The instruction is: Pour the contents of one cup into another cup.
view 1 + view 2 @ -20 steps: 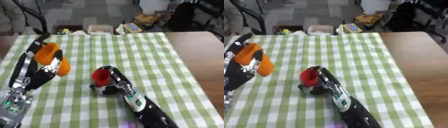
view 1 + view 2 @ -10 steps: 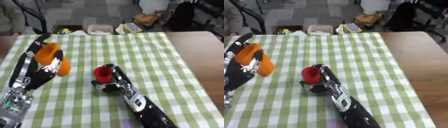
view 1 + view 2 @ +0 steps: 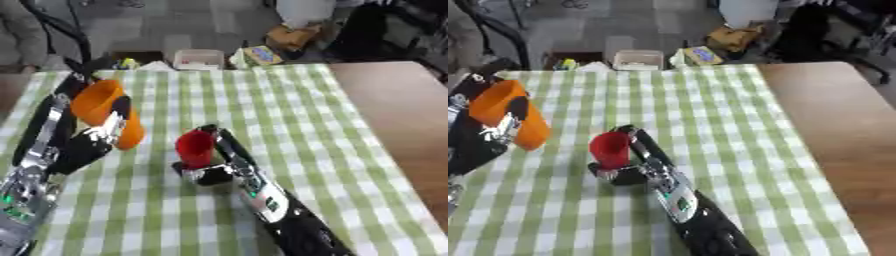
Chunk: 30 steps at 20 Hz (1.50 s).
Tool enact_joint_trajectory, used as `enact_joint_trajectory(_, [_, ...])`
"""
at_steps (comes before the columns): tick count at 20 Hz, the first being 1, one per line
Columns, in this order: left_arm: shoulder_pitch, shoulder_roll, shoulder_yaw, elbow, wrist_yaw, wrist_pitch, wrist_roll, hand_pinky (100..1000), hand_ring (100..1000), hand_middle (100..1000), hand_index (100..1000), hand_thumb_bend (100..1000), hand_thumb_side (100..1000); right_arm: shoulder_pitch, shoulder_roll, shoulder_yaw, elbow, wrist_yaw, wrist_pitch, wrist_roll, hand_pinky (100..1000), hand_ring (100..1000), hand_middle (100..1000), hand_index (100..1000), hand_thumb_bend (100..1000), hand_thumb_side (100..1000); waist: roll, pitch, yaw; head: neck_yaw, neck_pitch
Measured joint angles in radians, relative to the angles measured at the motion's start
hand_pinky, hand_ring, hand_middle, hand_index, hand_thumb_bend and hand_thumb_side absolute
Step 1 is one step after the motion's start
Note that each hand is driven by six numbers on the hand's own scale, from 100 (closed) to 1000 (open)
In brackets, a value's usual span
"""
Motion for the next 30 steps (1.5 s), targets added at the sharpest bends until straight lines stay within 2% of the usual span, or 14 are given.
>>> enact_joint_trajectory(7, [-0.059, 0.066, -0.026, -0.030, -0.031, 0.027, -0.068, 603, 572, 461, 904, 100, 391, 0.000, 0.000, 0.078, -0.043, -0.056, -0.033, 0.127, 494, 246, 200, 495, 100, 100, -0.001, 0.000, -0.006, -0.003, 0.000])
enact_joint_trajectory(15, [-0.098, 0.120, -0.049, -0.024, -0.236, 0.025, -0.172, 547, 519, 442, 879, 100, 332, 0.000, -0.004, 0.108, -0.093, -0.127, -0.018, 0.201, 495, 248, 202, 497, 100, 100, 0.000, -0.002, -0.012, -0.004, 0.000])
enact_joint_trajectory(18, [-0.116, 0.130, -0.061, -0.013, -0.317, 0.010, -0.203, 530, 505, 435, 862, 100, 306, 0.000, -0.007, 0.112, -0.101, -0.140, -0.014, 0.212, 496, 249, 203, 498, 100, 100, 0.001, -0.004, -0.013, -0.004, 0.000])
enact_joint_trajectory(24, [-0.162, 0.144, -0.087, 0.000, -0.490, -0.047, -0.286, 486, 450, 406, 835, 100, 179, 0.000, -0.008, 0.117, -0.106, -0.152, -0.009, 0.228, 495, 250, 203, 498, 100, 100, 0.005, -0.006, -0.015, -0.005, 0.000])
enact_joint_trajectory(30, [-0.192, 0.146, -0.103, -0.005, -0.604, -0.103, -0.373, 466, 369, 393, 817, 100, 159, 0.001, -0.008, 0.119, -0.106, -0.154, -0.012, 0.232, 495, 250, 203, 498, 100, 100, 0.006, -0.007, -0.015, -0.005, 0.000])
